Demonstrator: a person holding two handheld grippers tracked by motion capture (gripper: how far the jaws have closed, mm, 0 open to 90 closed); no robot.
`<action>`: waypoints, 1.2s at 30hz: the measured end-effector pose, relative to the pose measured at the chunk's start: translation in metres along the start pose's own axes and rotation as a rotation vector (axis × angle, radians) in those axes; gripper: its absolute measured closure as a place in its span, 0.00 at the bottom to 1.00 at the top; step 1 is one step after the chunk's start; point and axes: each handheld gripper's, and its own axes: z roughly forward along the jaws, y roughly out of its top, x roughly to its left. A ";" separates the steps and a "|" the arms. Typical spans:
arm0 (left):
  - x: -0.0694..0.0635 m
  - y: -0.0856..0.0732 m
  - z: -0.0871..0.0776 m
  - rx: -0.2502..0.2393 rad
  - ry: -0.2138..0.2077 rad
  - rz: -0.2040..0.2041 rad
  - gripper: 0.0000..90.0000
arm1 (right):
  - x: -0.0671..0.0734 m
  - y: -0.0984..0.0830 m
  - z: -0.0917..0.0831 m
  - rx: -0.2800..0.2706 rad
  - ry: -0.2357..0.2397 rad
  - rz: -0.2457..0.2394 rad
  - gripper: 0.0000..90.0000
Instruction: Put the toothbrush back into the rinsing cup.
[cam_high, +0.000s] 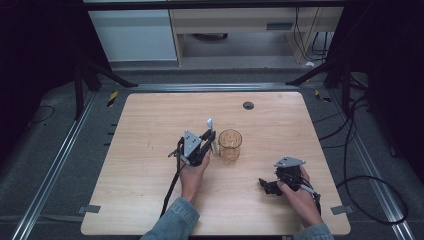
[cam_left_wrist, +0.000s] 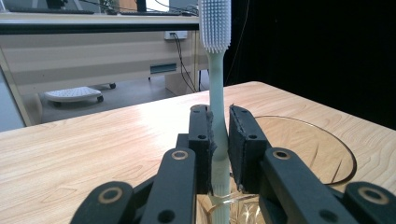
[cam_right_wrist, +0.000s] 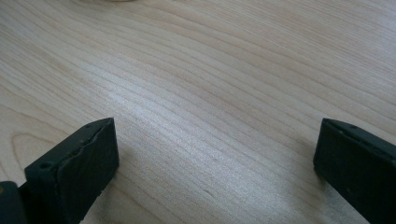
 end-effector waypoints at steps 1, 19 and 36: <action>0.000 0.000 0.000 0.002 0.001 0.000 0.88 | 0.000 0.000 0.000 0.000 0.000 0.000 0.00; -0.001 -0.002 0.002 0.026 -0.003 0.002 0.88 | 0.000 0.000 0.000 0.000 0.000 0.000 0.00; 0.000 -0.003 0.001 0.035 -0.017 -0.002 0.84 | 0.000 0.000 0.000 0.000 0.000 0.000 0.00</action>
